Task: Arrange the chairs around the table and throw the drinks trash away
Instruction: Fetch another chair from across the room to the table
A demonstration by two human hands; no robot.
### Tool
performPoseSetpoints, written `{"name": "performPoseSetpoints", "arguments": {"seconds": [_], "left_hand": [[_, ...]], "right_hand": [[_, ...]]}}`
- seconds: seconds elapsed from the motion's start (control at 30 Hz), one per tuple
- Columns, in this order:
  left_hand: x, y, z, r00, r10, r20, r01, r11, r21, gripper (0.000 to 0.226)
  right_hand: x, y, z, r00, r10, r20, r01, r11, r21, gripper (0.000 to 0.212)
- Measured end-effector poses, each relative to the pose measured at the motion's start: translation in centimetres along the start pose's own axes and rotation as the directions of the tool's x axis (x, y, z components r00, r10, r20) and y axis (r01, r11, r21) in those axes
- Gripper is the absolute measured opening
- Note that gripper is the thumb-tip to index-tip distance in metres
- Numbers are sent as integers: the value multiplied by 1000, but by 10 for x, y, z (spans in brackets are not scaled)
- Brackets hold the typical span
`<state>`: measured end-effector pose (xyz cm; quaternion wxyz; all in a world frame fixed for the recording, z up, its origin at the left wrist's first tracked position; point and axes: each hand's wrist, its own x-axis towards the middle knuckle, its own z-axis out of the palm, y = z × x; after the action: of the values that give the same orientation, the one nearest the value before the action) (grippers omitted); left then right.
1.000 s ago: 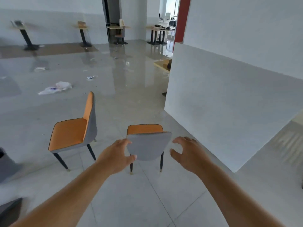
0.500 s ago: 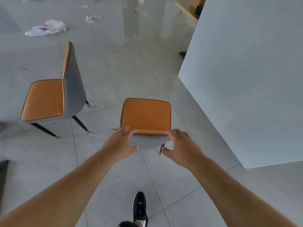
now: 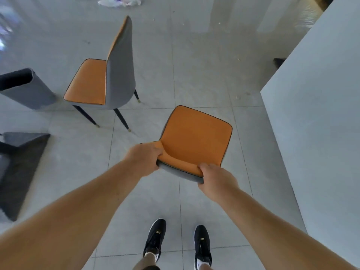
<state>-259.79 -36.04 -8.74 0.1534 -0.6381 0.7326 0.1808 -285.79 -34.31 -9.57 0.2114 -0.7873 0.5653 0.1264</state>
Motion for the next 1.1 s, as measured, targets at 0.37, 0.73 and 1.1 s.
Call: {"name": "performPoseSetpoints", "arguments": {"seconds": [0.37, 0.73, 1.1], "left_hand": [[-120, -20, 64, 922, -386, 29, 383, 899, -213, 5], [-288, -107, 148, 676, -717, 170, 710, 572, -411, 14], [-395, -170, 200, 365, -879, 307, 845, 174, -506, 21]], "right_hand": [[3, -54, 5, 918, -384, 101, 394, 911, -118, 29], [14, -255, 40, 664, -690, 288, 747, 632, -209, 26], [22, -450, 81, 389, -786, 480, 918, 287, -273, 32]]}}
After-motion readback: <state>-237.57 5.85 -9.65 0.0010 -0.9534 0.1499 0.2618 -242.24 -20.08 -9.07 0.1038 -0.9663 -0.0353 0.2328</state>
